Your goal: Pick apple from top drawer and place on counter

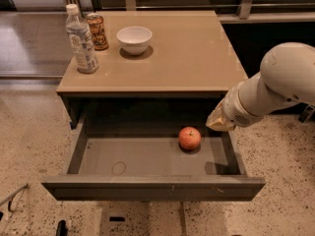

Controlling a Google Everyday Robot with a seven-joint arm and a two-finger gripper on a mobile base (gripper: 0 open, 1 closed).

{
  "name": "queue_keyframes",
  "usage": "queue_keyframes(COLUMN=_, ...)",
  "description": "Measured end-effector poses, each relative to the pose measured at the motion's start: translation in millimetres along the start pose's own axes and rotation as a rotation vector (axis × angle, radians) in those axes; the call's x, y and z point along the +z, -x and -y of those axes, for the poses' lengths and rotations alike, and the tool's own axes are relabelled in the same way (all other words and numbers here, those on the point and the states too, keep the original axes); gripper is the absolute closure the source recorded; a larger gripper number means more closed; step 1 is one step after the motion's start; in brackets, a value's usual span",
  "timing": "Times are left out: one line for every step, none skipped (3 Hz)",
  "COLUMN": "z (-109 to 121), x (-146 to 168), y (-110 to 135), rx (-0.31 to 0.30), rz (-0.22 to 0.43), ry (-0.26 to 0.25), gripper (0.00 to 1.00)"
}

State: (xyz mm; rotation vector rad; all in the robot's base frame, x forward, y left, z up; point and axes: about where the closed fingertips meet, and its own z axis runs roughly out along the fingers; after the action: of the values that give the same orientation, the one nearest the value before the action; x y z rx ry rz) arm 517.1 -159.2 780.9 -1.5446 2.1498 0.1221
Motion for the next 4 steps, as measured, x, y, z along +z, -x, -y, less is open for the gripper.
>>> queue_keyframes(z=-1.6, x=28.5, y=-21.9, rx=0.037, rz=-0.01, ry=-0.022, gripper=0.87)
queue_keyframes(z=-1.5, x=52.5, y=-34.9, rx=0.07, rz=-0.002, ry=-0.035, gripper=0.64)
queue_keyframes(z=-0.3, x=68.6, y=-40.9, rx=0.099, rz=0.022, ry=-0.037, gripper=0.4)
queue_keyframes(z=1.6, x=77.2, y=-43.2, rx=0.12, rz=0.058, ry=-0.038, gripper=0.23)
